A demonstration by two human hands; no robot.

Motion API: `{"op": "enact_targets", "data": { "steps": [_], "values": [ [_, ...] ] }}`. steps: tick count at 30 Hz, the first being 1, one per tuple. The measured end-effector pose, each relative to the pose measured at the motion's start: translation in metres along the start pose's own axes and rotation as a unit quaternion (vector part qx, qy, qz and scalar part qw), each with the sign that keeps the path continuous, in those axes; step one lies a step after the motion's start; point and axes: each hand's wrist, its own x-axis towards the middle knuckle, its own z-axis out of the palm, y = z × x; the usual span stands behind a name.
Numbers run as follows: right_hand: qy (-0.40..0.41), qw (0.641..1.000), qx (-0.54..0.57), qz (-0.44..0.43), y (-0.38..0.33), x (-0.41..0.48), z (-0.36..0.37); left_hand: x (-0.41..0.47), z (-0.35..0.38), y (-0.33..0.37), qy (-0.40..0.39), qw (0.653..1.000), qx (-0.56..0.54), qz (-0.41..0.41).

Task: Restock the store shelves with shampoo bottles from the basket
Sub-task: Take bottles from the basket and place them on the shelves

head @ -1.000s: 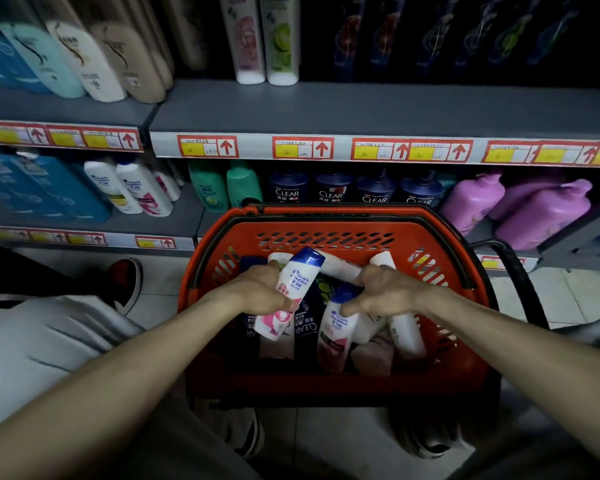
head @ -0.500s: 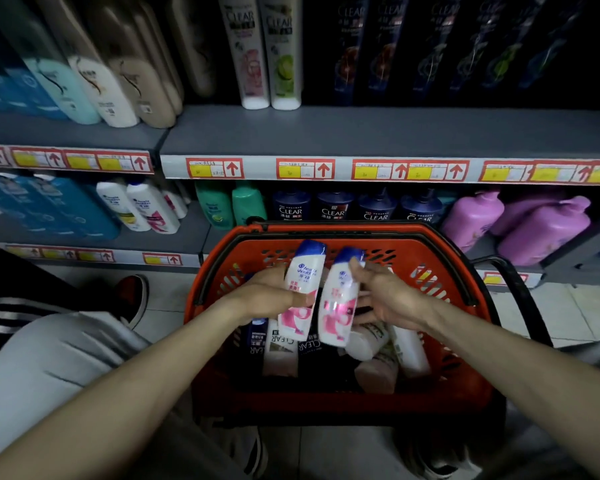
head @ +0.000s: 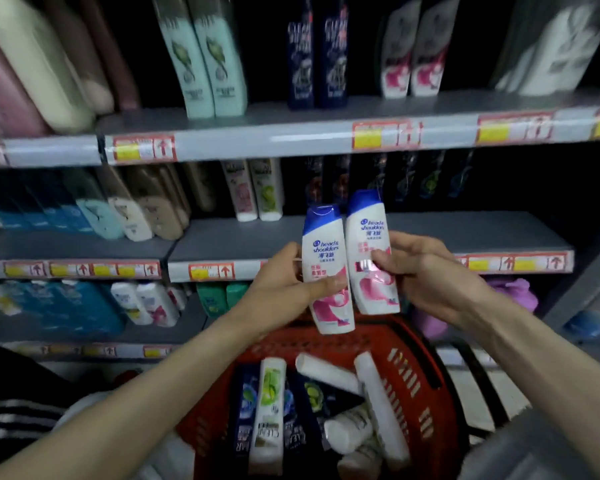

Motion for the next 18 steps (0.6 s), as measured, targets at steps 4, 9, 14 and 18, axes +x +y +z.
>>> {"op": "enact_targets", "data": {
  "steps": [4,9,14,18],
  "values": [
    [0.007,0.997,0.003,-0.073,-0.073,-0.005,-0.008,0.026,0.018,0.082,0.009,0.998,-0.011,0.058],
    [0.030,0.990,-0.013,-0.140,-0.149,-0.002,-0.016,0.058,0.037,0.167,0.015,0.992,-0.020,0.126],
    [0.090,0.977,-0.035,-0.191,-0.206,0.022,-0.026,0.103,0.050,0.216,0.031,0.985,0.037,0.166],
    [0.175,0.969,-0.042,-0.172,-0.231,0.055,-0.043,0.154,0.065,0.235,0.088,0.976,0.094,0.176]
  ]
}}
